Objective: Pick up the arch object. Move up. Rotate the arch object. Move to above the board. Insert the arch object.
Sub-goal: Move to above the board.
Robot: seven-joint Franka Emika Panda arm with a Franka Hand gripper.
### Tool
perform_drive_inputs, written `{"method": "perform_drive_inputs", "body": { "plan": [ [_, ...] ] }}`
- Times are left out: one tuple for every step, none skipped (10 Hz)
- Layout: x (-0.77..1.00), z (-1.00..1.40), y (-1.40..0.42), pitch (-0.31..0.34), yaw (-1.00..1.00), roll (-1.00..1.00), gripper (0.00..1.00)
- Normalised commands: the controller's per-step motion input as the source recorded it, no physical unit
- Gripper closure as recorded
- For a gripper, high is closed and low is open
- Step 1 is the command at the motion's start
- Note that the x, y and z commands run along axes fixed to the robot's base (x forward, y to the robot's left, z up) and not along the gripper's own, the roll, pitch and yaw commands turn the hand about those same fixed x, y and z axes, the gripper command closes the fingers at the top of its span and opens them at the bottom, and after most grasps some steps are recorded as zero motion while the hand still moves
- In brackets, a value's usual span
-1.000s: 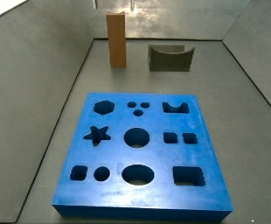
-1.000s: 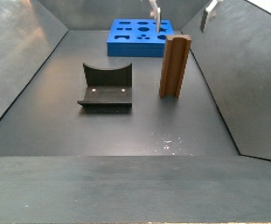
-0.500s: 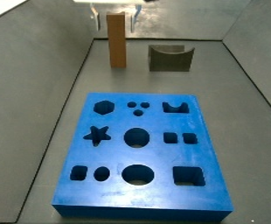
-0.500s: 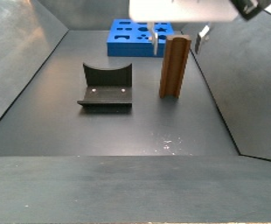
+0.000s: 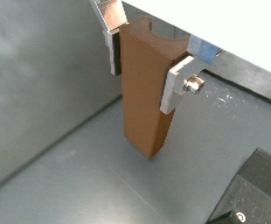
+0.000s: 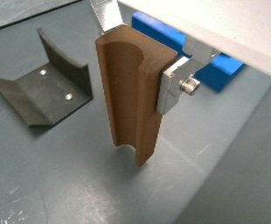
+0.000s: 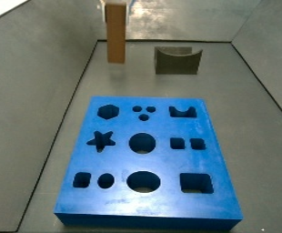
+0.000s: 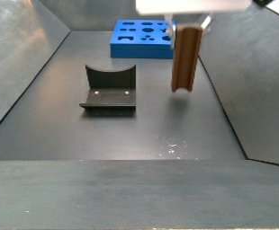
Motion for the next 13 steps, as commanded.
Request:
{"method": "perform_drive_inputs", "body": {
  "plan": [
    [-0.06, 1.00, -0.04, 0.183, -0.06, -0.23, 1.00],
    [-0.05, 1.00, -0.04, 0.116, -0.04, -0.17, 1.00],
    [-0.04, 1.00, -0.03, 0.085, -0.03, -0.15, 1.00],
    [-0.03, 1.00, -0.03, 0.071, -0.03, -0.14, 1.00],
    [-0.02, 0.98, -0.02, 0.066, -0.02, -0.13, 1.00],
    [-0.01, 0.75, -0.01, 0.069, -0.02, -0.11, 1.00],
    [0.00, 0.57, 0.00, 0.072, -0.01, -0.10, 1.00],
    [0.01, 0.39, 0.00, 0.075, -0.01, -0.10, 1.00],
    [0.26, 0.33, -1.00, -0.120, -0.05, 0.31, 1.00],
    [0.27, 0.29, -1.00, -0.110, -0.03, 0.33, 1.00],
    [0.27, 0.30, -1.00, -0.074, -0.01, 0.29, 1.00],
    [0.27, 0.31, -1.00, -0.035, -0.01, 0.19, 1.00],
    [0.28, 0.31, -1.00, 0.020, 0.00, 0.12, 1.00]
  ]
}}
